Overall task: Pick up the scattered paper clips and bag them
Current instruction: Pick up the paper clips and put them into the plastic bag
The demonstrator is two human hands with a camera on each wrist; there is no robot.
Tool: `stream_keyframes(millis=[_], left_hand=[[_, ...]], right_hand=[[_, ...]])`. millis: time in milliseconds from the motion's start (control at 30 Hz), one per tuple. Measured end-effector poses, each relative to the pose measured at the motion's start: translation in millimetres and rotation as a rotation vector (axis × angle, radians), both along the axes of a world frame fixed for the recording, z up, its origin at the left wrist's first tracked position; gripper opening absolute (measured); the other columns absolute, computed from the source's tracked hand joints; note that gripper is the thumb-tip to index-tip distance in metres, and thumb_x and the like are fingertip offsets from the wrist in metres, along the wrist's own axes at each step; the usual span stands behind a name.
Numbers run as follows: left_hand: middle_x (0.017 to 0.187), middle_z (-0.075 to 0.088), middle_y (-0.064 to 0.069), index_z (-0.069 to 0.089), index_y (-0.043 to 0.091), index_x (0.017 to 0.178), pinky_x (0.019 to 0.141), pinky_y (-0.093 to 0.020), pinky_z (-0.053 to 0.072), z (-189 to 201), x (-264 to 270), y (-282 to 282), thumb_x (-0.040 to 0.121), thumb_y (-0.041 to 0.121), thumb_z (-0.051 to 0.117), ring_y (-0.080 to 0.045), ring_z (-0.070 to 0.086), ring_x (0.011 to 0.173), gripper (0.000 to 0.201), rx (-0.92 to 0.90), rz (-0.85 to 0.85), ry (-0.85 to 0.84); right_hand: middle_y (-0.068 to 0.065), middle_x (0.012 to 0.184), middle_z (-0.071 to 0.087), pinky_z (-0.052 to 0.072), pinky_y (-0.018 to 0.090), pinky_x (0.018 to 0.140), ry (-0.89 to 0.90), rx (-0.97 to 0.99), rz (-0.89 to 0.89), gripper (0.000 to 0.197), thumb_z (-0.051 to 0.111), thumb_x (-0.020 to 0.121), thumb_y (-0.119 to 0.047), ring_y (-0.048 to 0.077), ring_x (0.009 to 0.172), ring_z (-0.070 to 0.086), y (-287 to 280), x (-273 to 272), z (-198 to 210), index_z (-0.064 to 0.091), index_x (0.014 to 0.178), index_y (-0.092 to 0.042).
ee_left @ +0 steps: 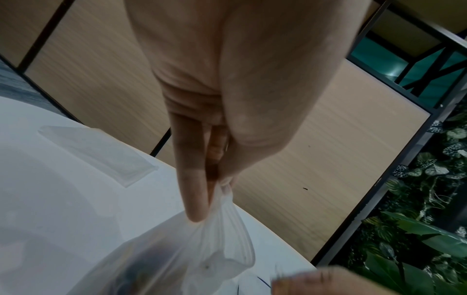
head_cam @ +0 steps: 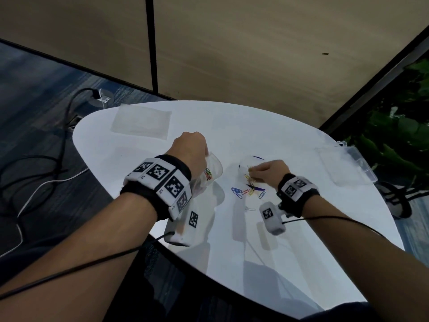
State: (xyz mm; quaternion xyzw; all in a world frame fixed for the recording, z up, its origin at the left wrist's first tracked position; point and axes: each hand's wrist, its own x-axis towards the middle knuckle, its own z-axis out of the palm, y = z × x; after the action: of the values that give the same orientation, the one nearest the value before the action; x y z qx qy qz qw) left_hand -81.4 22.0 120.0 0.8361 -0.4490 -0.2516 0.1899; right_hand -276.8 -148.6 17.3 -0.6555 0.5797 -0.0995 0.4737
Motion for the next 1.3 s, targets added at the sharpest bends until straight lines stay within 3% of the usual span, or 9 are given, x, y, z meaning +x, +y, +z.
stream_keyframes(millis=[167,433,600,700,867,967,1033,1133,1300], left_hand=[[0.122,0.067,-0.010,0.072,0.010,0.114,0.094,-0.034,0.054,-3,-3,-2,0.091,0.003,0.055,-0.030,0.064,0.111,0.029,-0.007,-0.013,-0.005],[0.117,0.069,-0.010,0.074,0.011,0.111,0.092,-0.034,0.055,-3,-8,-2,0.092,0.009,0.059,-0.029,0.065,0.108,0.024,0.003,-0.031,-0.021],[0.114,0.069,-0.011,0.075,0.009,0.106,0.092,-0.037,0.055,-4,-7,-2,0.092,0.006,0.057,-0.030,0.065,0.105,0.023,0.002,-0.038,-0.030],[0.112,0.070,-0.012,0.075,0.008,0.106,0.090,-0.036,0.056,-3,-5,-2,0.091,0.007,0.057,-0.030,0.066,0.103,0.023,0.005,-0.041,-0.035],[0.117,0.068,-0.012,0.071,0.007,0.113,0.087,-0.032,0.054,-2,1,0,0.092,0.004,0.055,-0.030,0.065,0.106,0.027,0.003,-0.008,-0.018],[0.120,0.066,-0.014,0.069,0.005,0.115,0.089,-0.032,0.054,-2,2,2,0.092,0.004,0.055,-0.031,0.064,0.108,0.027,0.014,-0.009,-0.007],[0.121,0.065,-0.014,0.069,0.006,0.116,0.090,-0.033,0.054,-1,2,3,0.092,0.004,0.055,-0.031,0.064,0.109,0.028,0.016,-0.015,-0.011],[0.121,0.065,-0.014,0.068,0.005,0.116,0.091,-0.034,0.055,1,1,5,0.092,0.004,0.054,-0.031,0.064,0.108,0.029,0.025,-0.029,-0.020],[0.118,0.067,-0.013,0.070,0.006,0.115,0.092,-0.036,0.056,1,4,8,0.091,0.003,0.056,-0.031,0.065,0.108,0.028,0.035,-0.033,-0.030]], right_hand=[[0.013,0.087,0.074,0.059,0.023,0.074,-0.444,0.264,0.128,0.014,0.072,0.081,0.003,0.018,0.073,0.071,39,40,69,0.072,0.094,0.006],[0.015,0.088,0.074,0.058,0.038,0.088,-0.154,0.062,0.339,0.022,0.059,0.084,0.008,0.023,0.078,0.070,79,74,57,0.076,0.093,-0.002],[-0.003,0.076,0.076,0.050,0.011,0.065,-0.002,-0.256,0.476,0.014,0.070,0.078,-0.007,0.003,0.066,0.067,84,76,60,0.079,0.085,-0.016],[-0.007,0.083,0.076,0.044,0.009,0.067,0.054,-0.399,0.683,0.018,0.064,0.084,-0.012,-0.008,0.067,0.062,85,73,68,0.079,0.090,-0.021],[0.007,0.093,0.076,0.061,0.034,0.079,-0.224,-0.240,0.423,0.018,0.059,0.092,-0.005,0.017,0.083,0.074,54,48,69,0.076,0.096,-0.006],[0.006,0.127,0.066,0.043,0.032,0.108,0.268,-0.383,0.429,0.030,0.051,0.098,-0.020,0.020,0.117,0.062,23,21,35,0.066,0.123,-0.014],[0.005,0.153,0.039,0.023,0.028,0.115,0.505,-0.279,0.523,0.047,0.041,0.102,-0.031,0.021,0.142,0.035,23,5,8,0.040,0.147,-0.014],[0.011,0.162,0.011,0.015,0.032,0.118,0.543,-0.247,0.733,0.058,0.033,0.104,-0.035,0.023,0.149,0.014,41,-1,-17,0.015,0.155,-0.014],[0.017,0.161,0.006,0.018,0.044,0.119,0.623,-0.552,1.102,0.056,0.029,0.101,-0.024,0.033,0.147,0.013,69,-13,-36,0.014,0.154,-0.012]])
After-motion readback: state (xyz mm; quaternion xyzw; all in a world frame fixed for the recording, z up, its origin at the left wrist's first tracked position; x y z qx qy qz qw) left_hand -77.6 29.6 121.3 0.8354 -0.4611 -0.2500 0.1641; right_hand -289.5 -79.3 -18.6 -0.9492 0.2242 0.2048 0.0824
